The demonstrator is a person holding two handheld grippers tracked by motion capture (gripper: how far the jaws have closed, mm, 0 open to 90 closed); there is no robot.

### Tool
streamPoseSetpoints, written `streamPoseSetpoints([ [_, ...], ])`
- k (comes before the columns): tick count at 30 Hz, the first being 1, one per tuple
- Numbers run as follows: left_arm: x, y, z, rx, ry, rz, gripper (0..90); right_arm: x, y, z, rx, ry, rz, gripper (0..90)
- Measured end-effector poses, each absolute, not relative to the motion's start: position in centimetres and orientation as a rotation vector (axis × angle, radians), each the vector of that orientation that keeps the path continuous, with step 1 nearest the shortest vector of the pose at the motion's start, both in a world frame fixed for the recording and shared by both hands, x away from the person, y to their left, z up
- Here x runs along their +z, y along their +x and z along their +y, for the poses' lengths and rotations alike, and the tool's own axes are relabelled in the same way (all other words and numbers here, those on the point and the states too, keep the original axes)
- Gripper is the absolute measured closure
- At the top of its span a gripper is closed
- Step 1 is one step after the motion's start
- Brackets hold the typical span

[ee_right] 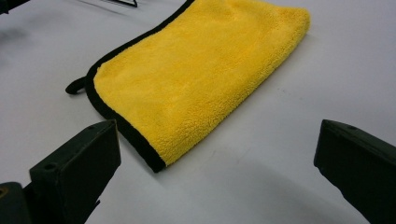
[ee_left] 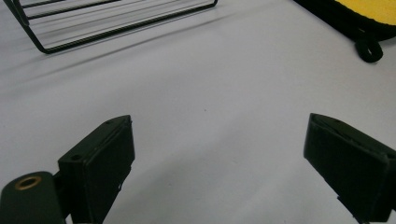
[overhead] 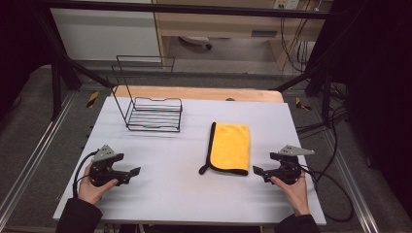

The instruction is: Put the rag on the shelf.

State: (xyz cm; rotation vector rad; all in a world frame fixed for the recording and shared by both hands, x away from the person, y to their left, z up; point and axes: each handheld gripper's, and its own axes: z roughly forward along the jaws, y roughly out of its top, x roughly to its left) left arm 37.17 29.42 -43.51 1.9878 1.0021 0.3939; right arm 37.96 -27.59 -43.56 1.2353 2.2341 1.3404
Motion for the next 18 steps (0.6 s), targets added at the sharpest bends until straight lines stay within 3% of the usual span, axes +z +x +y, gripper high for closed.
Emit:
streamPoseSetpoints([
  [18, -43.6, 37.0, 28.9, 0.401, 1.999, 0.995, 9.4, -43.2, 37.9, -25.1, 1.292, 1.182, 2.276, 4.8],
])
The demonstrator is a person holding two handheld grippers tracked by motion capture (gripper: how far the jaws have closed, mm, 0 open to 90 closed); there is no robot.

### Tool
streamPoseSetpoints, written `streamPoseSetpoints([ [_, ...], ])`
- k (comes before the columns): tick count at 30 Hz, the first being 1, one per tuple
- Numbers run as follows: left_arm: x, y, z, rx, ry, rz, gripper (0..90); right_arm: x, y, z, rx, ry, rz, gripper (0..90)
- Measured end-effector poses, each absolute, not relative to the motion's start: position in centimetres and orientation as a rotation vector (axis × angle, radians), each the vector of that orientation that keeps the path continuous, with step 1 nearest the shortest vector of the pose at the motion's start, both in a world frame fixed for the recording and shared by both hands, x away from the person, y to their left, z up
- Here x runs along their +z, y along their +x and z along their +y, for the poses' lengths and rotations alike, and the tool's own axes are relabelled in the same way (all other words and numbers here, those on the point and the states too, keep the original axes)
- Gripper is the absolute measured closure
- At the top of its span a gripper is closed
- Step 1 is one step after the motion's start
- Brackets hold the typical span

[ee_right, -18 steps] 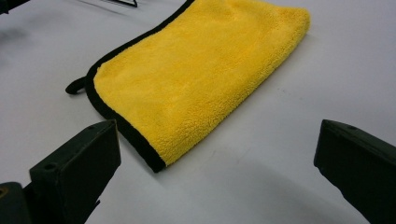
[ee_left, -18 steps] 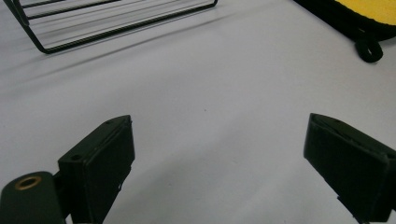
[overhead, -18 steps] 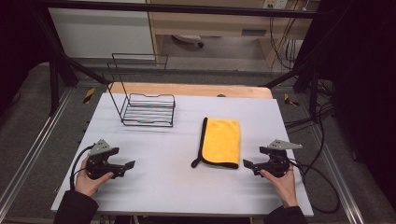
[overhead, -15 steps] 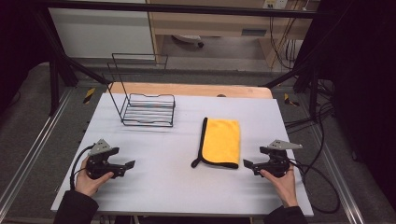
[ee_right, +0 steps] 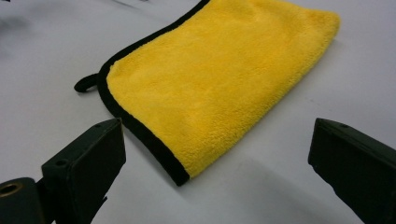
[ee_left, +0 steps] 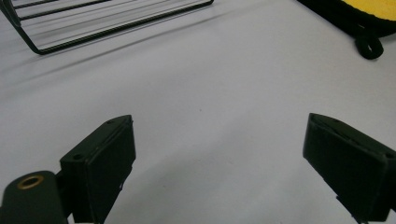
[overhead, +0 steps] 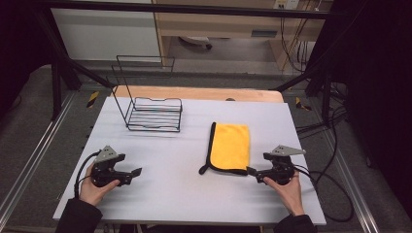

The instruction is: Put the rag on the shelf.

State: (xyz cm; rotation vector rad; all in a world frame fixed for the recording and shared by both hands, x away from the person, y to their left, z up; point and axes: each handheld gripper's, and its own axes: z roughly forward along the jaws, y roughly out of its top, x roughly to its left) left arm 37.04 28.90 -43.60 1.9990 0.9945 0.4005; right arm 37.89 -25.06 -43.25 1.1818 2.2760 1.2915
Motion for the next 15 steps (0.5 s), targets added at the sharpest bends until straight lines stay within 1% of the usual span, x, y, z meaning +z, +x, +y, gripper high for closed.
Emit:
streamPoseSetpoints([
  [6, -43.6, 37.0, 28.8, 0.402, 1.998, 0.996, 9.7, -42.9, 37.8, -22.8, 1.268, 1.119, 2.311, 10.2],
  [15, -43.5, 37.0, 28.9, 0.412, 2.003, 1.001, 9.8, -42.4, 38.1, -18.2, 1.241, 1.028, 2.376, 25.0],
])
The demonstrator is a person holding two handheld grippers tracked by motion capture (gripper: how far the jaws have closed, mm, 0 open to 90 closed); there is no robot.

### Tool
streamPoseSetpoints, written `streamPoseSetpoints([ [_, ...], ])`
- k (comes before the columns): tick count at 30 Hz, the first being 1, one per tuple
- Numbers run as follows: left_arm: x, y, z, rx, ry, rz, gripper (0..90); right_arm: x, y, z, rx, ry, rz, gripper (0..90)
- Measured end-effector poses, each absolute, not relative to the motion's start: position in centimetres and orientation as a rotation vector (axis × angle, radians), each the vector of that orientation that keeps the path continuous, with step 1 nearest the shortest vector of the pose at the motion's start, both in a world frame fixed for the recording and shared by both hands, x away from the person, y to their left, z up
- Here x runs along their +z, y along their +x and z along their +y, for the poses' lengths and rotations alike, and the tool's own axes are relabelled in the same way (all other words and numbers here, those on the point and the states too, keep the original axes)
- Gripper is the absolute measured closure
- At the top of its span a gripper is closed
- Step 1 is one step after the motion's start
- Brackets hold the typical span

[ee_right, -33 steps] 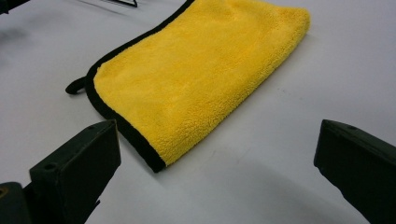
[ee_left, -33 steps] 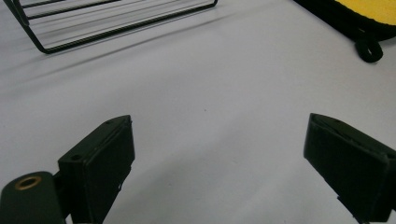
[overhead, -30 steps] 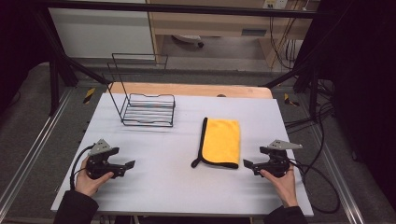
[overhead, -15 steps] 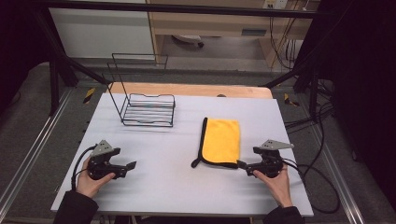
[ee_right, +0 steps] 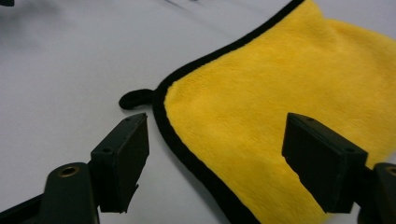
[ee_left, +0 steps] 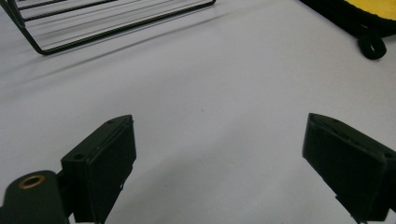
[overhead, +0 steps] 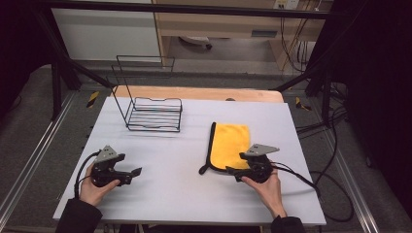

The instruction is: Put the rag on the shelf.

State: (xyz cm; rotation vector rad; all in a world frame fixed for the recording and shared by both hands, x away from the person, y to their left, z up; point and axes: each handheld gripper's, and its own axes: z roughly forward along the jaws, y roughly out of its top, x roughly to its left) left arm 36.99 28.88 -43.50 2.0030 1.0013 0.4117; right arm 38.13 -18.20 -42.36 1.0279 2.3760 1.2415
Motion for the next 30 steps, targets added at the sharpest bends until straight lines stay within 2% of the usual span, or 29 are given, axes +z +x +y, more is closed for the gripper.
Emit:
streamPoseSetpoints([
  [3, -43.5, 37.0, 28.9, 0.415, 2.007, 1.003, 9.8, -42.4, 38.4, -17.2, 1.219, 1.015, 2.403, 27.8],
  [4, -43.6, 37.0, 28.9, 0.414, 2.006, 1.004, 9.8, -42.6, 38.7, -16.2, 1.205, 1.0, 2.42, 31.7],
  [12, -43.6, 37.0, 29.0, 0.414, 2.007, 1.009, 9.9, -43.6, 39.7, -12.9, 1.104, 0.927, 2.485, 44.8],
  [14, -43.6, 37.0, 29.0, 0.414, 2.007, 1.008, 10.2, -43.7, 39.9, -12.6, 1.088, 0.917, 2.495, 45.8],
  [15, -43.6, 37.0, 29.0, 0.415, 2.008, 1.009, 10.2, -44.1, 40.1, -12.1, 1.076, 0.918, 2.499, 49.4],
  [25, -43.5, 37.0, 29.0, 0.416, 2.006, 1.009, 10.8, -44.8, 40.4, -11.1, 0.976, 0.845, 2.483, 54.6],
  [30, -43.6, 37.0, 29.0, 0.412, 2.007, 1.01, 11.1, -44.8, 40.5, -11.2, 0.955, 0.828, 2.492, 60.2],
])
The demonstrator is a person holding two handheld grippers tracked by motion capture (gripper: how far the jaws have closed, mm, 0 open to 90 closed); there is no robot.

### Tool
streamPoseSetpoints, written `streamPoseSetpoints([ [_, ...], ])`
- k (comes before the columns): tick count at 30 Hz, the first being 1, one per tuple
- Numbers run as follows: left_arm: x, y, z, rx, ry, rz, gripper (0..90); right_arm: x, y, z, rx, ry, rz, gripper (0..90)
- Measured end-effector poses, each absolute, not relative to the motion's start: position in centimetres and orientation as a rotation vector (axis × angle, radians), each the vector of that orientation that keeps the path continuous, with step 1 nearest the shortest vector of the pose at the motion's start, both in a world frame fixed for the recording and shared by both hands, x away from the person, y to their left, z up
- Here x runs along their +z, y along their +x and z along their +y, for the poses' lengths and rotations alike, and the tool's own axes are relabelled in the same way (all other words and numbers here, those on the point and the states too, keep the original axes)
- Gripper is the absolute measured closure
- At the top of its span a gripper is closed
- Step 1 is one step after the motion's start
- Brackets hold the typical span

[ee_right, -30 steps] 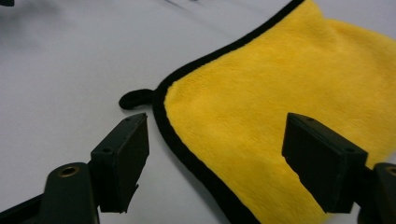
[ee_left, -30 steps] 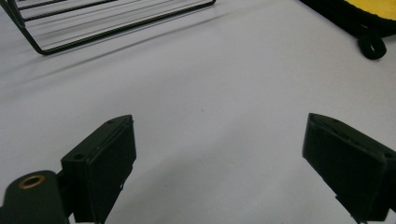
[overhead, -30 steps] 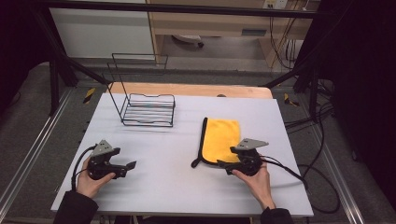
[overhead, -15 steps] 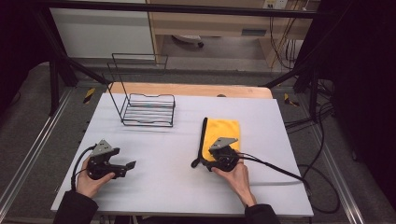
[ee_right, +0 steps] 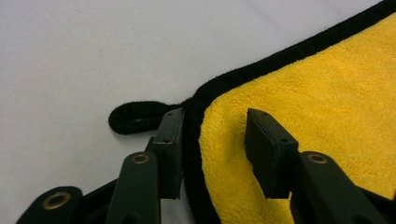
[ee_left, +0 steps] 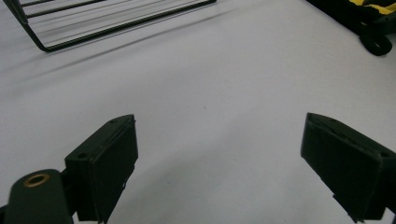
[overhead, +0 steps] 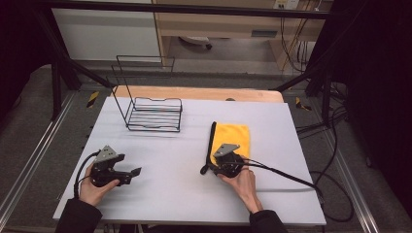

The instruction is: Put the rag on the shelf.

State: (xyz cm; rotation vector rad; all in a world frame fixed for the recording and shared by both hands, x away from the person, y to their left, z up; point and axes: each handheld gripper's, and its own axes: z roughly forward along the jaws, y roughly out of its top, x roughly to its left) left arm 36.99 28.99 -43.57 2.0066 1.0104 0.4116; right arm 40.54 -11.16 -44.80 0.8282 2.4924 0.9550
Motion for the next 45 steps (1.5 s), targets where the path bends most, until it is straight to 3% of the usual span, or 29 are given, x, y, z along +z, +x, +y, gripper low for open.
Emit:
streamPoseSetpoints([
  [13, -43.6, 37.0, 29.1, 0.408, 2.007, 1.013, 12.5, -44.3, 40.6, -11.1, 0.919, 0.845, 2.492, 80.7],
  [28, -43.5, 37.1, 29.2, 0.411, 2.004, 1.019, 13.4, -41.7, 39.9, -11.7, 1.109, 0.925, 2.495, 82.7],
  [45, -43.3, 37.1, 29.1, 0.406, 1.998, 1.022, 13.4, -42.7, 36.5, -6.0, 1.196, 0.791, 2.695, 81.4],
])
